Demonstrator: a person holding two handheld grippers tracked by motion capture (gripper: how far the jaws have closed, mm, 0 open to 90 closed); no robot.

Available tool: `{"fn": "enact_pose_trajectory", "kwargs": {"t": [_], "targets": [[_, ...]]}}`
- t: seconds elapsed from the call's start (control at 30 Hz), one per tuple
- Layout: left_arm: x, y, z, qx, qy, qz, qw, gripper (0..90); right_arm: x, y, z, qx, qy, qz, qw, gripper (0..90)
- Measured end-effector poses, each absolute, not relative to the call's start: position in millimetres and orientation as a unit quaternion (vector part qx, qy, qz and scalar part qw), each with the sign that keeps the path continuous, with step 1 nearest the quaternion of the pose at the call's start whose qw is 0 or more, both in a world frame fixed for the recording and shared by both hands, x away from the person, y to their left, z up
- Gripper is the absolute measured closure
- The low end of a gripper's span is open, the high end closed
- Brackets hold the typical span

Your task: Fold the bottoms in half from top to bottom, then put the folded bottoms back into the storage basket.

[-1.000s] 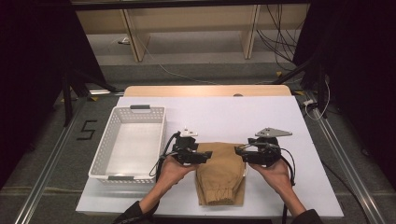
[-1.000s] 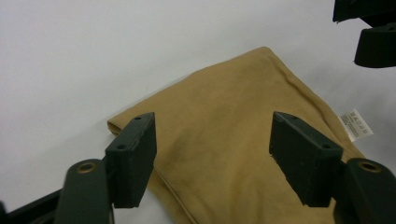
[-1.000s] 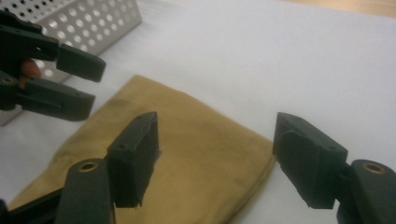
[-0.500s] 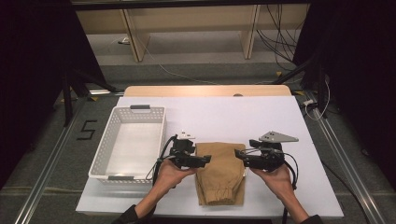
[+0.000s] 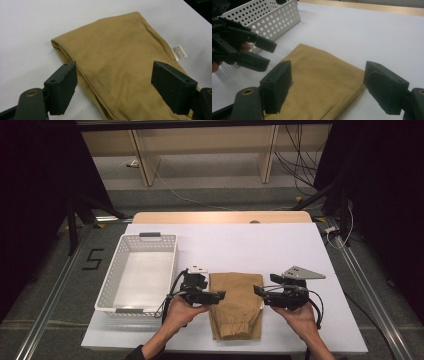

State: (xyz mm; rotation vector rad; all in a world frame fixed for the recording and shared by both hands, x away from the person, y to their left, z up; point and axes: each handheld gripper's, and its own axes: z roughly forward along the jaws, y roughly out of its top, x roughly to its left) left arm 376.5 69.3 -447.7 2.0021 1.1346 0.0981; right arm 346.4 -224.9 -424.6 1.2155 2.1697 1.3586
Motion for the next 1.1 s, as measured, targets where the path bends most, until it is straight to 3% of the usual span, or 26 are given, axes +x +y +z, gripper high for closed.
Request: {"fn": "enact_pose_trajectory", "kwargs": {"t": [1.1], "targets": [[366.2, 73.3, -473.9, 0.787, 0.487, -0.005, 0.378, 19.1, 313.7, -234.2, -424.7, 0.407, 0.749, 0.497, 0.162, 22.5]]}}
